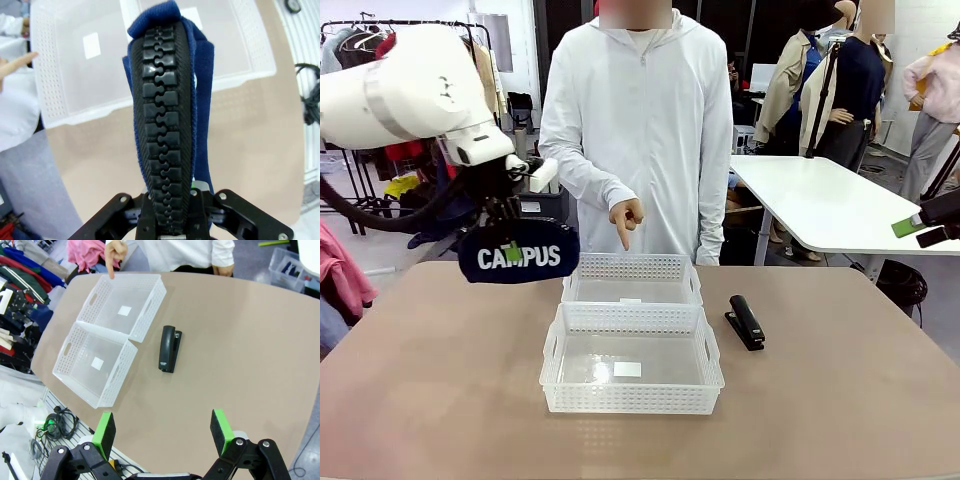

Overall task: Distribute items into two baskets.
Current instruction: Place the picked Pencil pouch into the Organizing basket as instructed by the person.

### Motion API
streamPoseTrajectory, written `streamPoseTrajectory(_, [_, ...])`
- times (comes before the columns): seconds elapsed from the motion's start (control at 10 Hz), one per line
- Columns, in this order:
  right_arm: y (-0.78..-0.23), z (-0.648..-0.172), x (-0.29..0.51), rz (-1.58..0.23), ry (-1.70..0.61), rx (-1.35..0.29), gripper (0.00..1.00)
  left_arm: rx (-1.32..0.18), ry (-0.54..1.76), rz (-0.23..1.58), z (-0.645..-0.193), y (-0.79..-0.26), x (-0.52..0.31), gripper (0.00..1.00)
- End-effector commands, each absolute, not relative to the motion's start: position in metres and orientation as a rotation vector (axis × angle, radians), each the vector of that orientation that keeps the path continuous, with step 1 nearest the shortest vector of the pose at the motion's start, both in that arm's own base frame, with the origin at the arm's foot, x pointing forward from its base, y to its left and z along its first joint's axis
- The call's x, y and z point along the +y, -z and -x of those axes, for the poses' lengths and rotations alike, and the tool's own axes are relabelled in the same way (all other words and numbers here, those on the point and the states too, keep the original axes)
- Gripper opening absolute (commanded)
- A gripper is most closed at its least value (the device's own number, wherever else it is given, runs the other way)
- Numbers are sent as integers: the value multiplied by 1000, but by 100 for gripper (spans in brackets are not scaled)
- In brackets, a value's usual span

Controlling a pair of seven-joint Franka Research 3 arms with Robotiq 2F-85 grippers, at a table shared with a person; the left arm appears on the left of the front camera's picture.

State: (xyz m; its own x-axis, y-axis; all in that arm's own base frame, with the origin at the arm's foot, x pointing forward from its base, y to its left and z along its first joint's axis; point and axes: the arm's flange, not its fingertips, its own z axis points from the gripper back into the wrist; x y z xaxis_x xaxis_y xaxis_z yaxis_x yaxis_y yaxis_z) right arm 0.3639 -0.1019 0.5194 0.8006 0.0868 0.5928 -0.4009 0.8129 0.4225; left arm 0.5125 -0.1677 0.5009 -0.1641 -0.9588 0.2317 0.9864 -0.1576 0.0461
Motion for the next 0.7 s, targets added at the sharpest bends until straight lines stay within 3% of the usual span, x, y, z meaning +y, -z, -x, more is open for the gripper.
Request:
streamPoseTrajectory(0.0, [-520,-364,-101,-576,-280,-595,100,-169,1728,158,-531,-505,-190,0])
streamPoseTrajectory(0.6, [-520,-364,-101,-576,-280,-595,100,-120,1704,159,-571,-498,-255,0])
